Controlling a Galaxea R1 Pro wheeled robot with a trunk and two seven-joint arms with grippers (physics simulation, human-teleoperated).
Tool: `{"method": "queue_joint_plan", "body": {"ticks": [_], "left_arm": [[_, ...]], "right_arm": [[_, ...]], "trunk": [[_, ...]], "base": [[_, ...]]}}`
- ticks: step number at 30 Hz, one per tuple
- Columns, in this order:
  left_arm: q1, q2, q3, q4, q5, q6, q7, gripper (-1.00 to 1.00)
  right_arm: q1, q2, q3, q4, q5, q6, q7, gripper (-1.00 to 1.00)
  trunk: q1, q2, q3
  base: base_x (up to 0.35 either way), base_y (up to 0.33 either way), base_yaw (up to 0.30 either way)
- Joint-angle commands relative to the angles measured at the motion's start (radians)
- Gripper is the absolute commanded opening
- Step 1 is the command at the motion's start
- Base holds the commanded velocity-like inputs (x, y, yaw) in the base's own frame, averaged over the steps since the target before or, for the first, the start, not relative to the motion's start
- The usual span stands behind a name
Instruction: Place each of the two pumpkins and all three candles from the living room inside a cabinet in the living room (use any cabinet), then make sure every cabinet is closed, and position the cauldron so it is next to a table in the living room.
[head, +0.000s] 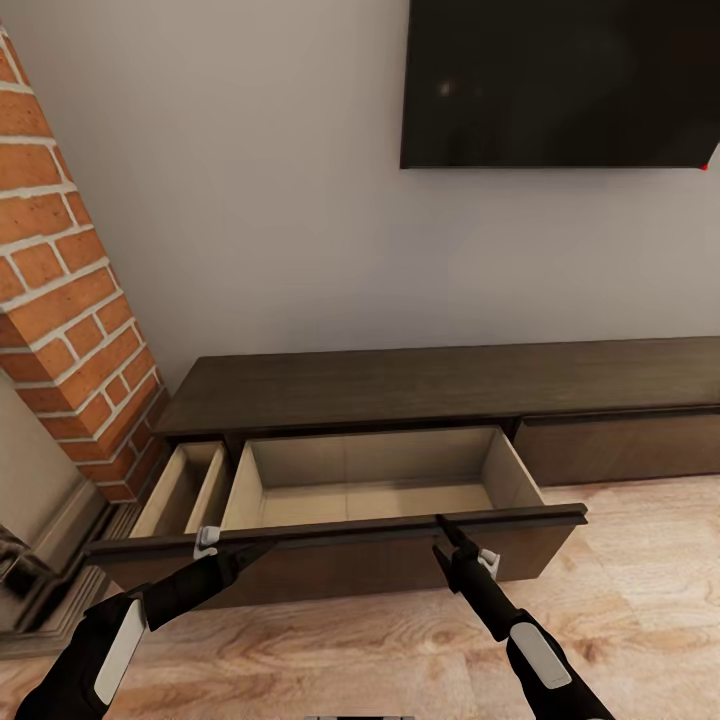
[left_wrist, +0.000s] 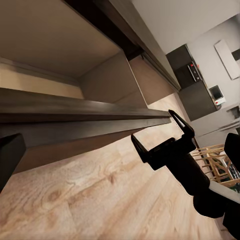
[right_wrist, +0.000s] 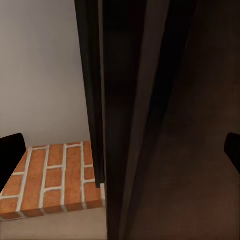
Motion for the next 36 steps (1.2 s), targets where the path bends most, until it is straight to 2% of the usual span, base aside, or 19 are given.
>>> {"method": "queue_joint_plan", "body": {"ticks": [1,6,20,34,36], "left_arm": [[0.000,0.000,0.000,0.000,0.004,0.009,-0.001,1.00],[0.000,0.000,0.000,0.000,0.004,0.009,-0.002,1.00],[0.000,0.000,0.000,0.000,0.004,0.009,-0.001,1.00],[0.000,0.000,0.000,0.000,0.004,0.010,-0.002,1.00],[0.000,0.000,0.000,0.000,0.004,0.010,-0.002,1.00]], "right_arm": [[0.000,0.001,-0.004,0.000,-0.006,0.009,0.001,1.00],[0.000,0.001,-0.004,0.000,-0.006,0.008,0.001,1.00],[0.000,0.001,-0.001,-0.001,-0.005,0.008,0.002,1.00],[0.000,-0.001,0.002,-0.003,-0.002,0.009,0.005,1.00],[0.000,-0.002,0.004,-0.003,-0.001,0.010,0.005,1.00]], "trunk": [[0.000,0.000,-0.001],[0.000,0.000,-0.001],[0.000,0.000,-0.001],[0.000,0.000,-0.001],[-0.001,0.000,0.007]], "base": [[0.000,0.000,0.000],[-0.071,0.000,0.000],[-0.281,0.000,0.000],[-0.032,0.000,0.000],[-0.001,0.000,0.000]]}}
